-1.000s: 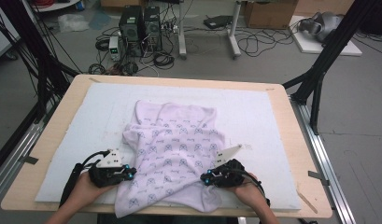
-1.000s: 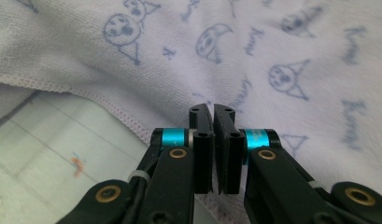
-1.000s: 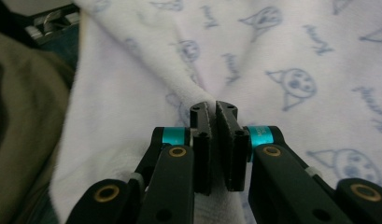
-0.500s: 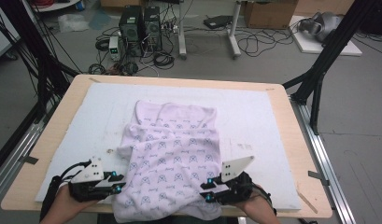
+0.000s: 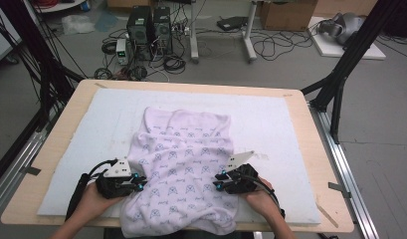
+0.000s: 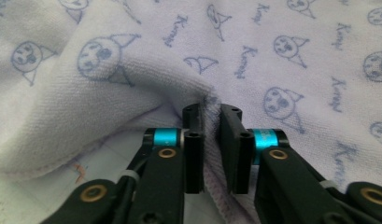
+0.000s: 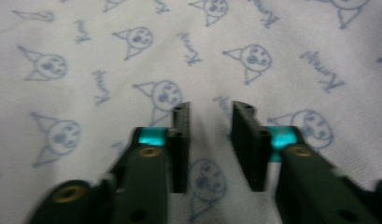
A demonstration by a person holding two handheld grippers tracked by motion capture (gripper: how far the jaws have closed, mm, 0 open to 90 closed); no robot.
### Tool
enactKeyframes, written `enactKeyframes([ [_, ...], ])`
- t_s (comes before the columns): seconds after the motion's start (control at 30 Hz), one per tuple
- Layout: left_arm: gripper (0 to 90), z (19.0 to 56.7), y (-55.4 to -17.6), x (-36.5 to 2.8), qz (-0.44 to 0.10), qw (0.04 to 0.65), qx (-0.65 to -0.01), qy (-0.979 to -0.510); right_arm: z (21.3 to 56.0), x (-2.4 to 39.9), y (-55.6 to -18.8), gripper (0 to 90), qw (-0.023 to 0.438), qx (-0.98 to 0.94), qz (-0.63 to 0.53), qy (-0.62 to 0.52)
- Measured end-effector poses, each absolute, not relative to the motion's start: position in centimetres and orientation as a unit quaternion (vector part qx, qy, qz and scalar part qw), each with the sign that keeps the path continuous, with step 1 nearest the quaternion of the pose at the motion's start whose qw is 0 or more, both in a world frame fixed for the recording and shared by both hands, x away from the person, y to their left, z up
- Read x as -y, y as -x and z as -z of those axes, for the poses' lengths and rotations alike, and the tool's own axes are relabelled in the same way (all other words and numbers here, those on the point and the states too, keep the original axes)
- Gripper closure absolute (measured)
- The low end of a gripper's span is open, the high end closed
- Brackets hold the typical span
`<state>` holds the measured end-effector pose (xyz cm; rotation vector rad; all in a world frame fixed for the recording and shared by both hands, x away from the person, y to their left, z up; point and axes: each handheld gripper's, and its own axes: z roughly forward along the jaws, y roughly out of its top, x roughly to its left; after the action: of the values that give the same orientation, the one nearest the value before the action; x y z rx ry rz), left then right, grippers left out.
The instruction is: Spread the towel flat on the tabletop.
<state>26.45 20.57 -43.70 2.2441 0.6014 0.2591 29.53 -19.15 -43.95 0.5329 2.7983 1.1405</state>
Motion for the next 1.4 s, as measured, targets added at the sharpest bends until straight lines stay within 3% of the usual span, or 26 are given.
enactKeyframes([
  [0.07, 86.0, 43.5, -26.0, -21.0, -0.099, 0.388, -0.234, -0.886, 44.1, 19.2, -29.1, 87.0, 0.028, -0.910, -0.379, -0.164],
  [0.4, 85.4, 42.9, -21.8, -24.0, -0.090, 0.396, -0.226, -0.885, 43.6, 19.8, -24.4, 87.6, -0.016, -0.910, -0.393, -0.129],
  [0.53, 65.0, 42.2, -21.6, -24.1, -0.106, 0.402, -0.228, -0.881, 42.6, 19.8, -23.1, 82.4, -0.013, -0.905, -0.408, -0.120],
  [0.57, 61.9, 41.9, -22.2, -23.9, -0.110, 0.410, -0.233, -0.875, 41.8, 19.8, -23.4, 70.3, 0.008, -0.901, -0.414, -0.130],
  [0.63, 57.5, 41.8, -23.0, -23.4, -0.117, 0.411, -0.238, -0.872, 41.4, 19.6, -24.3, 62.8, 0.033, -0.903, -0.404, -0.140],
  [0.8, 58.5, 42.8, -25.0, -21.8, -0.117, 0.390, -0.237, -0.882, 42.7, 18.8, -27.3, 60.9, 0.048, -0.913, -0.374, -0.152],
  [1.03, 84.9, 44.0, -25.3, -21.1, -0.108, 0.384, -0.224, -0.889, 43.8, 19.3, -28.0, 86.5, 0.045, -0.915, -0.370, -0.156],
  [1.33, 86.8, 43.4, -21.9, -22.9, -0.090, 0.394, -0.214, -0.889, 43.5, 20.6, -24.1, 86.9, 0.000, -0.914, -0.385, -0.129],
  [1.4, 83.5, 43.0, -21.3, -22.9, -0.093, 0.399, -0.211, -0.888, 42.9, 20.8, -23.1, 78.0, -0.002, -0.909, -0.398, -0.122],
])
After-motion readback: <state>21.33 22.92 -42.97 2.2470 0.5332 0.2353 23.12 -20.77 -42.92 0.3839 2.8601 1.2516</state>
